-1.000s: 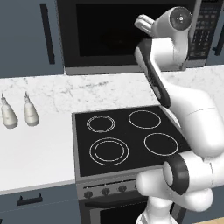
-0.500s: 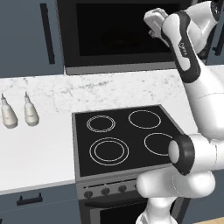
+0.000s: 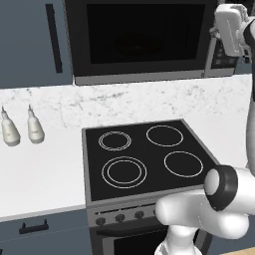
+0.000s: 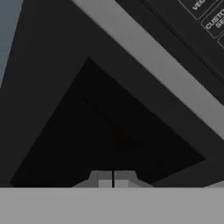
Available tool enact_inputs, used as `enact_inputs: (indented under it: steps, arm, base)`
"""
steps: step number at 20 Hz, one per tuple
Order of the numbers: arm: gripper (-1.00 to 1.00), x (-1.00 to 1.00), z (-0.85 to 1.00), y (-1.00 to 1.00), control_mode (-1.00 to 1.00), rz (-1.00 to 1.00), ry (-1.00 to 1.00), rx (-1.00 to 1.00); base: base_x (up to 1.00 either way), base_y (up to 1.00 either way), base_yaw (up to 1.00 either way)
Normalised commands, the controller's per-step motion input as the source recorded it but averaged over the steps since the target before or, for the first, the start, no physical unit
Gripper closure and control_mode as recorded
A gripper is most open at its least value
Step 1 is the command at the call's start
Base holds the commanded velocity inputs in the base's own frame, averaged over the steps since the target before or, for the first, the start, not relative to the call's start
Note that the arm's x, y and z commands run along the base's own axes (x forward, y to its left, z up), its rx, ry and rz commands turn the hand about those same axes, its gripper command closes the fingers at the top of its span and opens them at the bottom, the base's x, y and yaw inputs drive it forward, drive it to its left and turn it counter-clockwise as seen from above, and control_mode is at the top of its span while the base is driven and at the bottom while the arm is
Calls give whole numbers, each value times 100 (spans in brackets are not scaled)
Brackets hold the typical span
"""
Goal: Open the microwave, place the bowl with waffle inside the microwave, then close the microwave door and turn it on.
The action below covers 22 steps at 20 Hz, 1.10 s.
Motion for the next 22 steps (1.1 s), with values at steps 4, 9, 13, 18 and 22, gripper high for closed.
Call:
enact_inputs:
  steps: [4,9,13,18,22]
  arm:
    - [100,-48,-21,-71,-100,-1,7,37]
    - [100,0,-50,-56,-100,-1,2,35]
    - [100,0,-55,-26,-100,0,1,20]
    - [100,13,-53,-7,-100,0,4,4]
    - [100,35,-30,-29,-100,0,4,2]
  base:
    - [0,0,0]
    - [0,0,0]
    - [0,0,0]
    - [0,0,0]
    - [0,0,0]
